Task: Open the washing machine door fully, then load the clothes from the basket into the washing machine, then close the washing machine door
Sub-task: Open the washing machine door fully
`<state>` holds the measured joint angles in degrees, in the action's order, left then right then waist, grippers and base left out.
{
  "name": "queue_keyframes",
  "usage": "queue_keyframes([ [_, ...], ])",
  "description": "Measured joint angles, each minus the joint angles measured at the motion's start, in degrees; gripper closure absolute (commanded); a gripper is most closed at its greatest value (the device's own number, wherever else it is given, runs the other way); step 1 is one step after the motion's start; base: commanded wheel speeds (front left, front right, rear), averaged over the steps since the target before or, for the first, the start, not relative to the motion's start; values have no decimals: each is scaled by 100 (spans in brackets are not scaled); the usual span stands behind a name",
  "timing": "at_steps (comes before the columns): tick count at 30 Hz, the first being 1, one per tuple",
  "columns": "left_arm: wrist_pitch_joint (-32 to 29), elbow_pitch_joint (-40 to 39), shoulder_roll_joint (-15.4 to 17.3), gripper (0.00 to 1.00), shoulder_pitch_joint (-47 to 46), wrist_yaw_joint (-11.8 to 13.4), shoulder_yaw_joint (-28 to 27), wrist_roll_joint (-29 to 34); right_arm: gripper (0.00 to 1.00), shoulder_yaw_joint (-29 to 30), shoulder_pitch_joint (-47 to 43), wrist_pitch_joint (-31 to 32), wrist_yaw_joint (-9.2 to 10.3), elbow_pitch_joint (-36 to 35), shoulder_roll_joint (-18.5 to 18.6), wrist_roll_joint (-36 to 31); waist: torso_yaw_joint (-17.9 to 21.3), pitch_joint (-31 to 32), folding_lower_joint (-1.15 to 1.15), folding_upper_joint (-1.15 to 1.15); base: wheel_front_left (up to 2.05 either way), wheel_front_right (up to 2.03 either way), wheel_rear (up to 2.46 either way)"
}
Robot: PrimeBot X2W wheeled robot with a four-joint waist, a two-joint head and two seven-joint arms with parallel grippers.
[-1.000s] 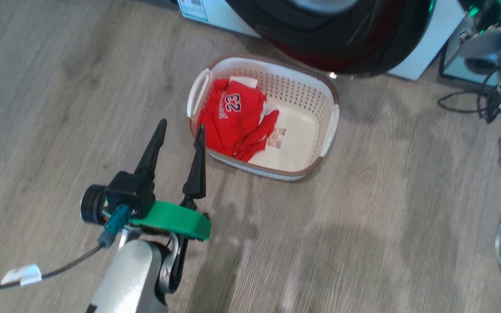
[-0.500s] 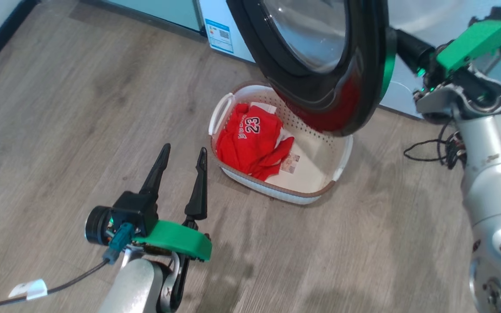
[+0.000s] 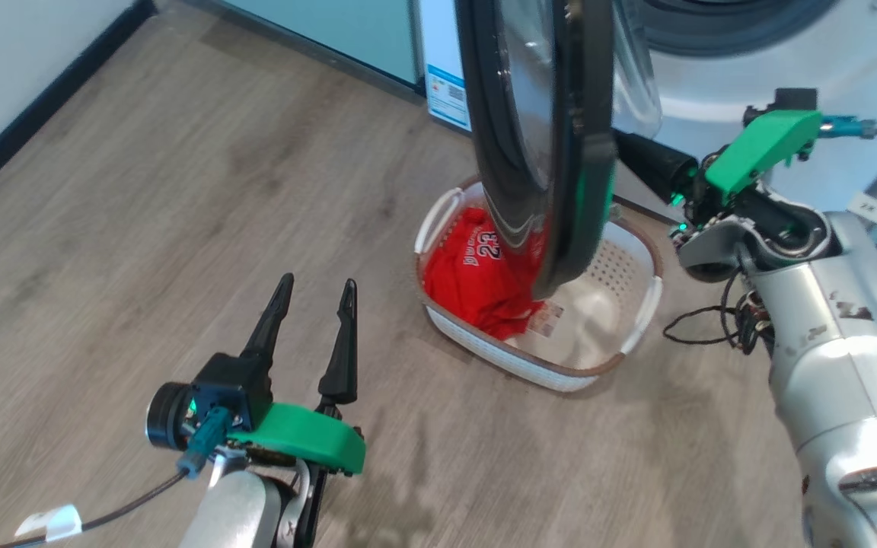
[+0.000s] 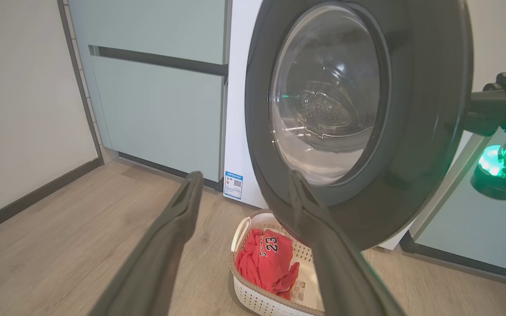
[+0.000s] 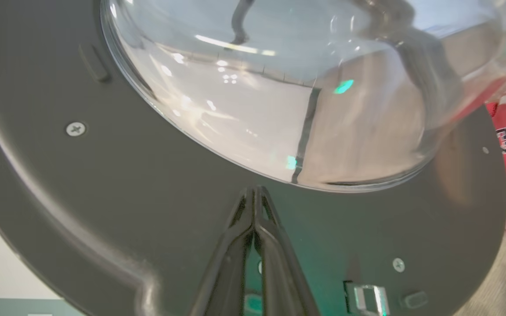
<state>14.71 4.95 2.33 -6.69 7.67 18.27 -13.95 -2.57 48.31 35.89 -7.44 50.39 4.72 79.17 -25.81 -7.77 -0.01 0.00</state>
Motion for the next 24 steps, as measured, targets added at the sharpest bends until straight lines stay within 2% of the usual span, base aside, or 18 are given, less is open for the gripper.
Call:
queue_keyframes([
  [8, 0, 45, 2, 0, 125, -44, -97, 42, 100, -861, -89, -227, 0, 29, -56, 866, -431, 158, 0, 0, 0, 0, 0],
  [15, 0, -5, 11, 0, 275, -44, -207, 40, 100, -1577, -82, -506, 0, 120, -86, 1412, -493, 177, 0, 0, 0, 0, 0],
  [21, 0, -7, 11, 0, 290, -56, -360, 41, 100, -1770, -80, -736, 0, 178, -83, 1539, -452, 239, 0, 0, 0, 0, 0],
  [24, 0, 16, 10, 0, 290, -141, -399, 41, 100, -1737, -85, -791, 0, 158, -79, 1546, -419, 308, 0, 0, 0, 0, 0],
])
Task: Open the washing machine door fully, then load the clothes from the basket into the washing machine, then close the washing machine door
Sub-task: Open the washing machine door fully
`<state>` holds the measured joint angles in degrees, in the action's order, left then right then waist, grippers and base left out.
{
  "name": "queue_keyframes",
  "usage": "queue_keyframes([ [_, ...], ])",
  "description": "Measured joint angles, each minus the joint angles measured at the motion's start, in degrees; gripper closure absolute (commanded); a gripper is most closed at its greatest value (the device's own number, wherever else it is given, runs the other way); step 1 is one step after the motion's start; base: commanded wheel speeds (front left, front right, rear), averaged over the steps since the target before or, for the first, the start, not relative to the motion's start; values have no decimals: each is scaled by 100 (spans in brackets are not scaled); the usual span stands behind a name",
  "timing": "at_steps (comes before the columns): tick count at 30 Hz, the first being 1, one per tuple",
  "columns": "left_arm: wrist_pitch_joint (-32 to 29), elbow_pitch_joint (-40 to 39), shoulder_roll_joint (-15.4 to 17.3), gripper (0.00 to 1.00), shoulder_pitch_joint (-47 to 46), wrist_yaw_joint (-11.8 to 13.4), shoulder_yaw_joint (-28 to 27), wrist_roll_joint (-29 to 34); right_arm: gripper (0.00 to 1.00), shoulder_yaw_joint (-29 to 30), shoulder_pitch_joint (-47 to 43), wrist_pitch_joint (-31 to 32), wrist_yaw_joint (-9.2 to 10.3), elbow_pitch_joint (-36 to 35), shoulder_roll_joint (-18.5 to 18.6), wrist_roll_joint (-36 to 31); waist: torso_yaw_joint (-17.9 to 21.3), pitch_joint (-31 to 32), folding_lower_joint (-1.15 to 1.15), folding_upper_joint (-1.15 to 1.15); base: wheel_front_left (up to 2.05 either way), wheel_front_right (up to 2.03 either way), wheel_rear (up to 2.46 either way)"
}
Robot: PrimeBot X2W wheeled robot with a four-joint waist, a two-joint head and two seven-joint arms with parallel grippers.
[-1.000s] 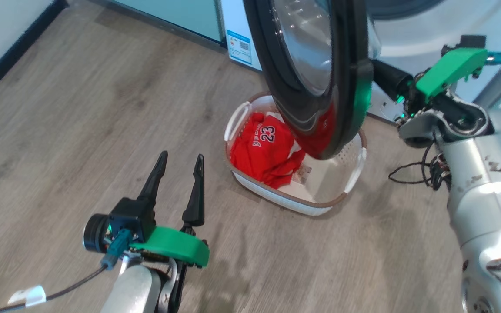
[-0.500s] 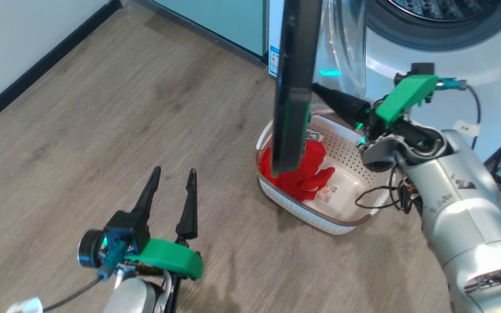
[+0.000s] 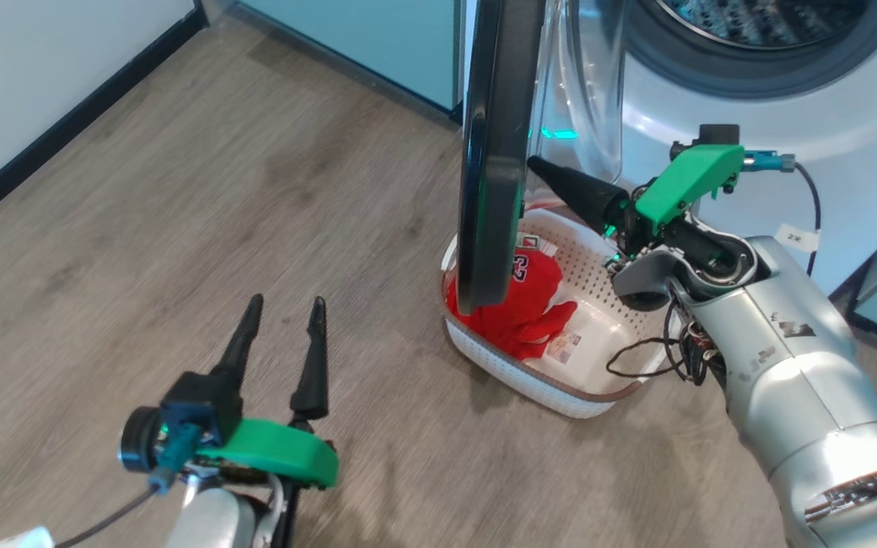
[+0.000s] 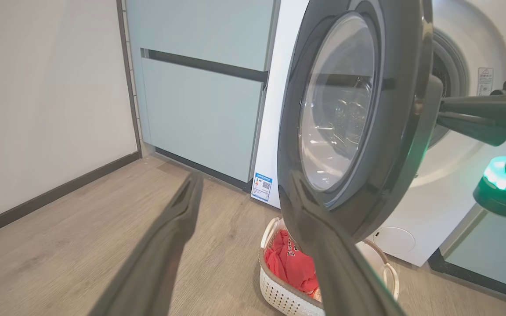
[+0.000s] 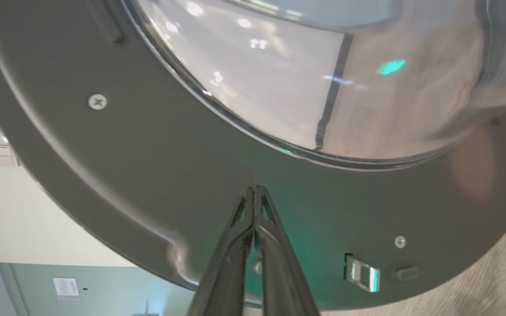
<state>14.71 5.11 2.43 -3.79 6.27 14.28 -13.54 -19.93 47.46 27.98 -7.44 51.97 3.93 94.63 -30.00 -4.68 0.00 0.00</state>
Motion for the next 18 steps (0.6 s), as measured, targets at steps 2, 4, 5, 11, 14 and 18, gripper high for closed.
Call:
queue_keyframes([
  [2, 0, 10, -1, 0, 1, -45, -126, 4, 100, 9, -16, -37, 0, -108, 29, -12, 53, 47, 0, 0, 0, 0, 0],
  [4, 0, 10, 4, 0, 2, -65, -263, 53, 100, -19, -51, -134, 0, -278, 75, -119, 148, 80, 0, 0, 0, 0, 0],
  [5, 0, 10, 3, 0, 2, -92, -321, 80, 100, -70, -109, -238, 0, -402, 142, -236, 202, 98, 0, 0, 0, 0, 0],
  [11, 0, 18, 2, 0, 7, -216, -556, 157, 100, -630, -874, -1137, 0, -1547, 727, -1304, 590, 200, 0, 0, 0, 0, 0],
  [14, 0, 60, 0, 0, 6, -305, -662, 190, 100, -983, -1228, -1818, 0, -2054, 1078, -2024, 801, 243, 0, 0, 0, 0, 0],
  [18, 0, 64, 0, 0, 7, -314, -842, 211, 100, -1380, -1514, -2875, -1, -2374, 1553, -3083, 1115, 279, 0, 0, 0, 0, 0],
])
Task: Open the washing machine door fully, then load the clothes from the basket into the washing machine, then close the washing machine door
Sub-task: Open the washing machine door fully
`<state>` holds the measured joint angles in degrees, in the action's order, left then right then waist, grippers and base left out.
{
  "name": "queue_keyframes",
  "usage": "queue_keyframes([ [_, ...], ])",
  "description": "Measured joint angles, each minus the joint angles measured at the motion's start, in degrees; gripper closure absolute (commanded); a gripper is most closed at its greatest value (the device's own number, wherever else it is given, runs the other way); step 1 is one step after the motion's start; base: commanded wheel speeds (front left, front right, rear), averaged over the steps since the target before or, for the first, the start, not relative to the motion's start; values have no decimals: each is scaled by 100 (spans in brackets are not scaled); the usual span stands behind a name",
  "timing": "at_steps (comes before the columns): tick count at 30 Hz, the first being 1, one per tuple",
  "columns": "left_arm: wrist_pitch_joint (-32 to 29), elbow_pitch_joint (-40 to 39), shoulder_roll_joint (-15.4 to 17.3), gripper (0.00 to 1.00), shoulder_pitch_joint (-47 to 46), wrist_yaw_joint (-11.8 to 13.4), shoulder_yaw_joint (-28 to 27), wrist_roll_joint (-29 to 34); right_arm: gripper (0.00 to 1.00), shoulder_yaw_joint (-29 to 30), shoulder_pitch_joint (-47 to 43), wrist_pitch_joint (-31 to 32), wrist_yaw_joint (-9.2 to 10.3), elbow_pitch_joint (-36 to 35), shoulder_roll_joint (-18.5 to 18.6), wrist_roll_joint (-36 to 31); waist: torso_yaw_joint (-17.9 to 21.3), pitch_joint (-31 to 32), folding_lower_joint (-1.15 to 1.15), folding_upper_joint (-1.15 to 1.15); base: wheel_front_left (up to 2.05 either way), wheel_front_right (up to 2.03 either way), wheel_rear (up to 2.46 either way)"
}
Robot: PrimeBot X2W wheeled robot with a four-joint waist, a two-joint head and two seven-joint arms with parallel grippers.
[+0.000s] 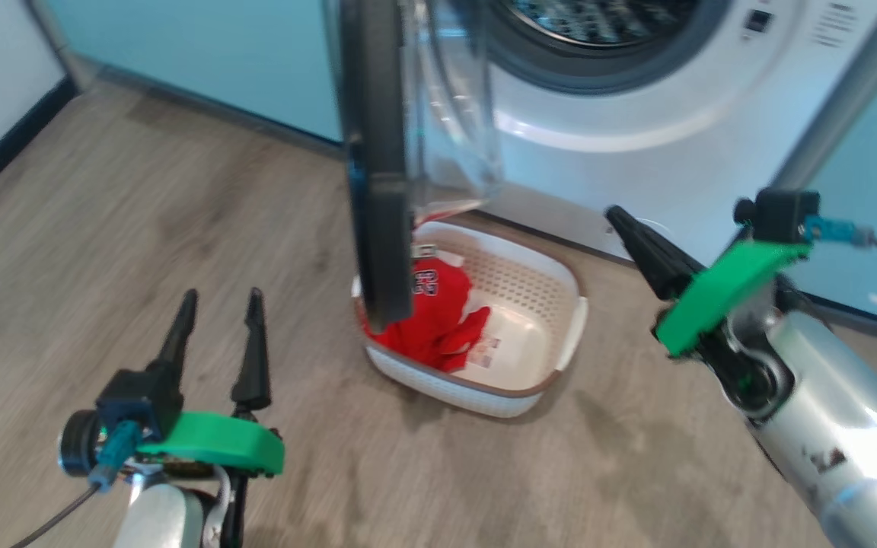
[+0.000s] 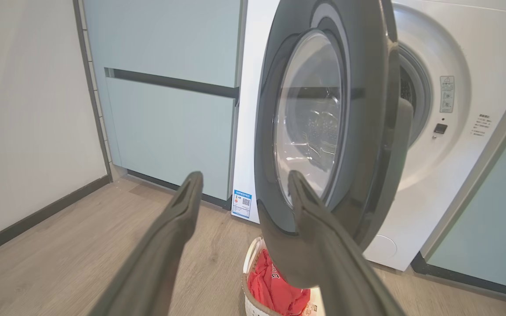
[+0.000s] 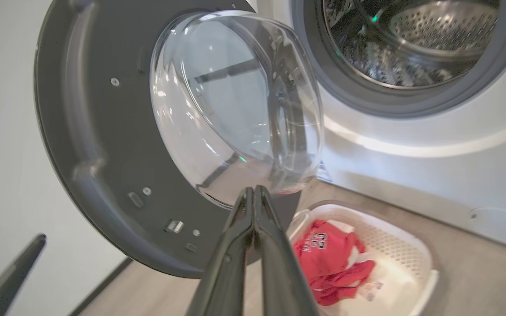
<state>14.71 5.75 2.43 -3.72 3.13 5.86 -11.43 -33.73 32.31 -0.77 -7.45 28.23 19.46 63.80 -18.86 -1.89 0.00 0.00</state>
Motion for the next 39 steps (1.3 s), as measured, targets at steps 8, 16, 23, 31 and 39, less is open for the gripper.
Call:
queue_keyframes([
  [8, 0, -3, -4, 0, 1, -1, -344, 41, 100, 336, -507, -1339, -2, 81, 121, -1756, 538, 39, 0, 0, 0, 0, 0],
  [16, 0, -40, -9, 0, 35, -101, -634, 41, 100, 2606, -2202, -1385, -3, -1950, -1216, -3810, 951, 35, 0, 0, 0, 0, 0],
  [23, 0, 29, -8, 0, 69, -221, -637, 44, 100, 2976, -2893, -1385, -2, -2320, -1526, -4239, 1000, 28, 0, 0, 0, 0, 0],
  [31, 0, 169, -9, 0, 175, -292, -563, 185, 0, 3044, -2965, -1385, -3, -2194, -1595, -4614, 1014, -2, 0, 0, 0, 0, 0],
  [39, 0, 253, -8, 0, 176, -292, -461, 183, 0, 3076, -2960, -1385, -3, -2082, -1627, -4629, 1003, 23, 0, 0, 0, 0, 0],
])
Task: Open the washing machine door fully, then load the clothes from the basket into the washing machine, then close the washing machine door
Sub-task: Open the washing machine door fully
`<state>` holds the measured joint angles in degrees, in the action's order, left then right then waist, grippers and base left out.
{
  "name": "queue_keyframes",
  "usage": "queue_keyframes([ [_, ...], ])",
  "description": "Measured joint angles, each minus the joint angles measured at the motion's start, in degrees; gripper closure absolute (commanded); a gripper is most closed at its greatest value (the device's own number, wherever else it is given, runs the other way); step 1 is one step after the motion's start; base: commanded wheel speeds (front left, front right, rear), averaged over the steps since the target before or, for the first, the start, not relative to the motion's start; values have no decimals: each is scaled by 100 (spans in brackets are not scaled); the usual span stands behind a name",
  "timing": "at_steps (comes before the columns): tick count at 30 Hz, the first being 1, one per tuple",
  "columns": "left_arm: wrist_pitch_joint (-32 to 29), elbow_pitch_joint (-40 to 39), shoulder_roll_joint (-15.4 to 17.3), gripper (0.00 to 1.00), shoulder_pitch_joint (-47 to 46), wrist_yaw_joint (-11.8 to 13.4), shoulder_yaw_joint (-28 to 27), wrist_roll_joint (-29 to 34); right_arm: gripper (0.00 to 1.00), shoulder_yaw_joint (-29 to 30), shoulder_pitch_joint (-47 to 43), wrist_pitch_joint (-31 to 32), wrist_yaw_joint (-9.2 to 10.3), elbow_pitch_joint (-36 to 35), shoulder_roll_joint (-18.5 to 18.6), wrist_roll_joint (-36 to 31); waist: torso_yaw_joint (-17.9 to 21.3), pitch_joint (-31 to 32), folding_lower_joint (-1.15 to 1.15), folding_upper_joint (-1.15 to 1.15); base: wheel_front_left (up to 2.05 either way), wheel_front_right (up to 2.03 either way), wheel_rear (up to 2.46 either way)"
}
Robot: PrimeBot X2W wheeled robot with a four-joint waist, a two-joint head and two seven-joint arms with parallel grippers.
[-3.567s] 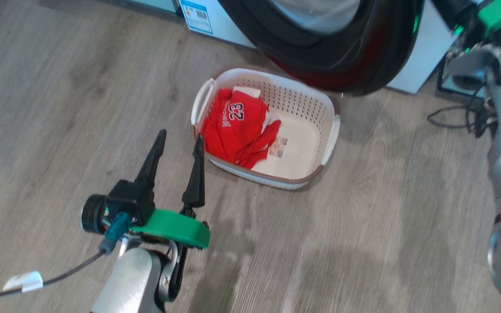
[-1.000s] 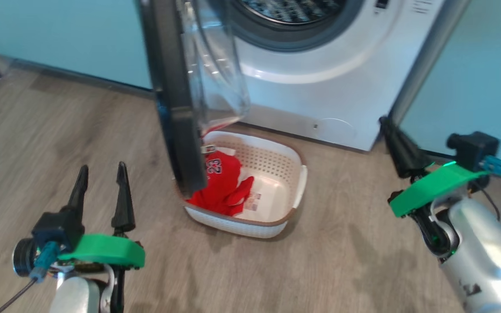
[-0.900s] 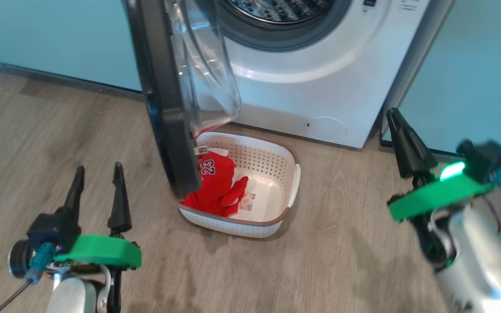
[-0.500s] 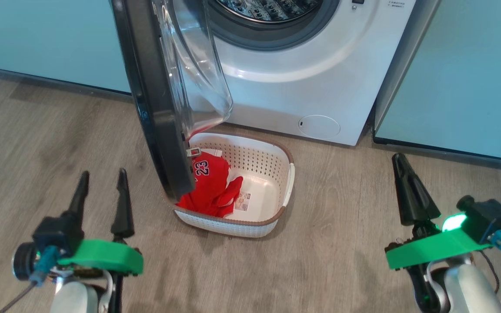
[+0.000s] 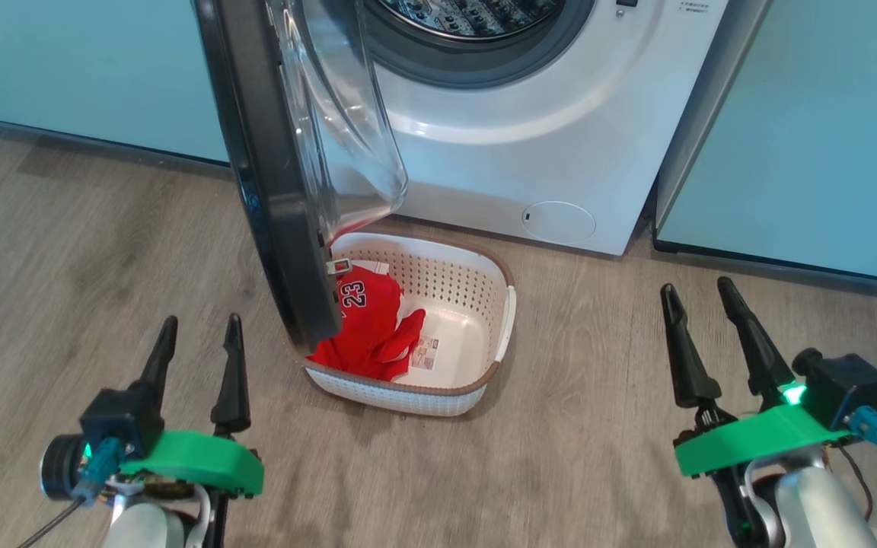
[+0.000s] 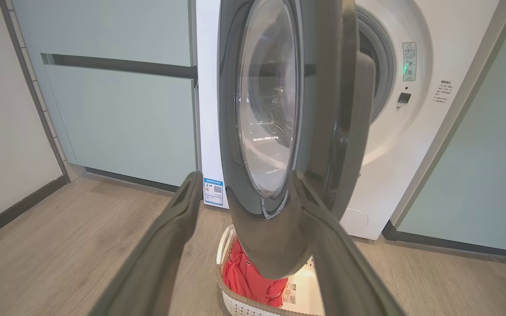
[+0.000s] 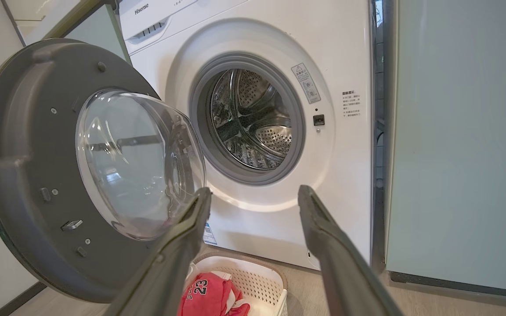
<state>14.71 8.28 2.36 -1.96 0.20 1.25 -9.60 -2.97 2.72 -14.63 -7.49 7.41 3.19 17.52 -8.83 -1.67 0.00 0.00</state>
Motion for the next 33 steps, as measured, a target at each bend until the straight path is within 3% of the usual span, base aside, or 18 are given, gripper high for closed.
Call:
queue_keyframes([
  [25, 0, 62, 0, 0, 2, 48, 159, 10, 0, 77, 4, 0, 0, 56, -2, 120, -38, 115, 0, 0, 0, 0, 0],
  [26, 0, 62, 0, 3, 2, 48, 172, 10, 0, 77, 4, 0, 0, 56, -2, 120, -42, 114, 0, 0, 0, 0, 0],
  [27, 0, 62, 0, 28, 2, 48, 183, 10, 0, 77, 4, 0, 0, 56, -3, 120, -45, 112, 0, 0, 0, 0, 0],
  [28, 0, 62, 0, 76, 2, 43, 193, -25, 0, 77, 4, 0, 0, 56, -3, 119, -50, 108, 0, 0, 0, 0, 0],
  [29, 0, 59, 0, 100, 2, 5, 196, -124, 0, 77, 4, 0, 0, 56, -3, 118, -54, 103, 0, 0, 0, 0, 0],
  [33, 0, -164, 0, 100, 1, -58, 105, -275, 0, 77, 5, 0, 0, 55, -3, 113, -72, 71, 0, 0, 0, 0, 0],
])
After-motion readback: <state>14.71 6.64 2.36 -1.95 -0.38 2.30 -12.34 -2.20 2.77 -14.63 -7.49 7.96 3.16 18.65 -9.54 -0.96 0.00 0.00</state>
